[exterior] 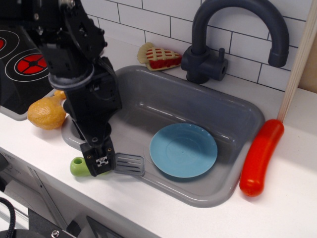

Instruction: Put spatula on plate sink

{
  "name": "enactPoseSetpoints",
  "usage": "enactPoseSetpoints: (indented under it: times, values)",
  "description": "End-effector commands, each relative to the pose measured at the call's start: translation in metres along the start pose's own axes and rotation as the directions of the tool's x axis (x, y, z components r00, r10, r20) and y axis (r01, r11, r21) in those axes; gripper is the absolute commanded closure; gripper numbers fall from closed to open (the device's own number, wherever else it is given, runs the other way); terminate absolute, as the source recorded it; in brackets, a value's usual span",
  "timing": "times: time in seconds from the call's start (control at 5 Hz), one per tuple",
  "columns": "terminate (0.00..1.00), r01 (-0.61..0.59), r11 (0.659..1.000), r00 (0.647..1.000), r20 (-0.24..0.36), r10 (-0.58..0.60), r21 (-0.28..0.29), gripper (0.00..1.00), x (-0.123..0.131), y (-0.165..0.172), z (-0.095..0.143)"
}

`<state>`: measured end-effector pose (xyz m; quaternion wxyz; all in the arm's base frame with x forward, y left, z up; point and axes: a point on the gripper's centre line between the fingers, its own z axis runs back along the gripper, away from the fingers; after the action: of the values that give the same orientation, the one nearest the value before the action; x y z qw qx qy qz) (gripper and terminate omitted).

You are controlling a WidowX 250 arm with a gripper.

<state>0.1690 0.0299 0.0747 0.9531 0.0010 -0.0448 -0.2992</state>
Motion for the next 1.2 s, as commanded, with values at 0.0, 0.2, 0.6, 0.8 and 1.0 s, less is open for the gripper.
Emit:
enactPoseSetpoints:
  times: [0.0, 0.2, 0.6, 0.8, 1.0]
  values:
    - [0.0, 0.007, 0.999, 1.0, 0.015, -0.008, 0.048, 0.0, -0.01, 0.016, -0.015]
    - [0.0, 0.013, 0.999, 1.0, 0.015, -0.014, 0.046, 0.0, -0.014, 0.016, -0.021]
    - [0.0, -0.002, 0.998, 1.0, 0.01, 0.001, 0.065, 0.0, -0.019, 0.013, -0.032]
    - [0.0, -0.024, 0.997, 1.0, 0.013, 0.023, 0.069, 1.0, -0.018, 0.013, -0.035]
    - [0.0, -0.042, 0.997, 0.999, 0.015, 0.041, 0.065, 1.0, -0.017, 0.013, -0.035]
